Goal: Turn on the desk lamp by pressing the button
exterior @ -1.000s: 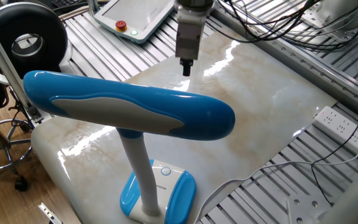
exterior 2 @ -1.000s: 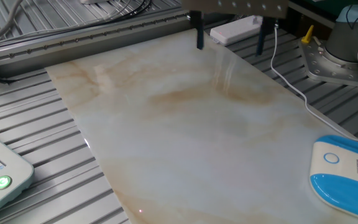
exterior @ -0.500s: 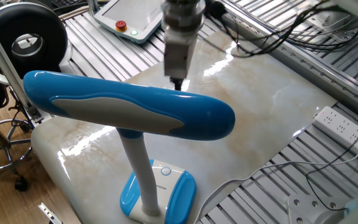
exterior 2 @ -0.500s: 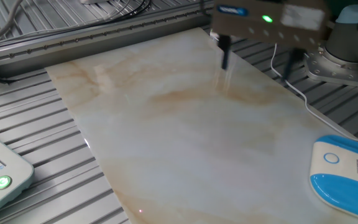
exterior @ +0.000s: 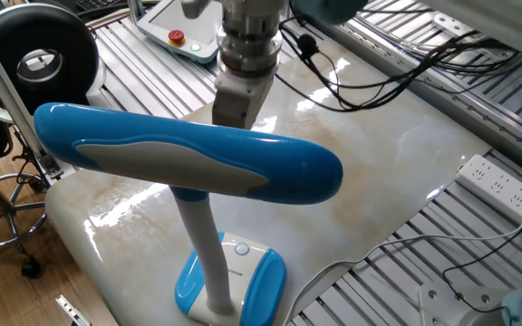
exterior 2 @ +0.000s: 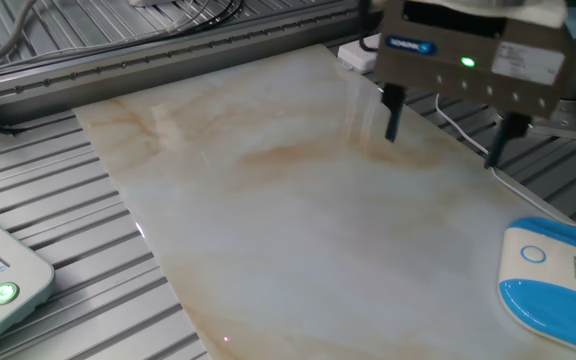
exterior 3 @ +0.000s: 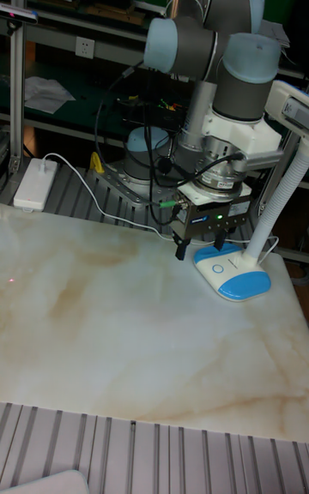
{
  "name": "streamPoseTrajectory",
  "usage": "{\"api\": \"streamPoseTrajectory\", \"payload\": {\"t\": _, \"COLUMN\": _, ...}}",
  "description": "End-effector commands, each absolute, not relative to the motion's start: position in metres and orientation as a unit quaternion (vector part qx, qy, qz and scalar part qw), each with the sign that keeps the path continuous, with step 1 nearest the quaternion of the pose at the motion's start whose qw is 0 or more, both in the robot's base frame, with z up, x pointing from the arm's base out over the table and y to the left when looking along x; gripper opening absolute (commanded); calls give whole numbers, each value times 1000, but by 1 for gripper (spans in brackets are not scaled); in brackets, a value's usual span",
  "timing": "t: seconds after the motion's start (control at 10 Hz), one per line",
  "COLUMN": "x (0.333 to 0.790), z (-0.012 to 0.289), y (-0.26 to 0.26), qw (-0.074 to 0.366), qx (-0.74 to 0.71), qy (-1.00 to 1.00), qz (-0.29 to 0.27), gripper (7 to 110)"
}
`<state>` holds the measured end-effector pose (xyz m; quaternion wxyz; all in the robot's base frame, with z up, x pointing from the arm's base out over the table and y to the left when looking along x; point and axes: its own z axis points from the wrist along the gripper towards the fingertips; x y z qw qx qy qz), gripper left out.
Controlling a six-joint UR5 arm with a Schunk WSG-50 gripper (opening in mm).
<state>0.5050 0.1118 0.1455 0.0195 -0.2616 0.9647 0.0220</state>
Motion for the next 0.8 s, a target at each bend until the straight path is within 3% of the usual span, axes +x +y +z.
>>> {"api": "streamPoseTrajectory", "payload": {"t": 0.0, "x": 503, "z": 138, "y": 116, "qw": 29, "qx": -286, "qy": 958, "qz": 13, "gripper": 88}}
{"api": "streamPoseTrajectory", "payload": {"t": 0.2, "x": 503, "z": 137, "y": 114, "qw": 34, "qx": -388, "qy": 921, "qz": -1, "gripper": 88}}
{"api": "streamPoseTrajectory", "payload": {"t": 0.4, "x": 516, "z": 142, "y": 81, "qw": 23, "qx": -491, "qy": 868, "qz": -66, "gripper": 88}}
{"api": "streamPoseTrajectory", "payload": {"t": 0.5, "x": 516, "z": 140, "y": 89, "qw": 34, "qx": -496, "qy": 866, "qz": -45, "gripper": 88}}
{"api": "streamPoseTrajectory", "payload": {"t": 0.7, "x": 528, "z": 141, "y": 122, "qw": 113, "qx": -664, "qy": 739, "qz": -16, "gripper": 88}}
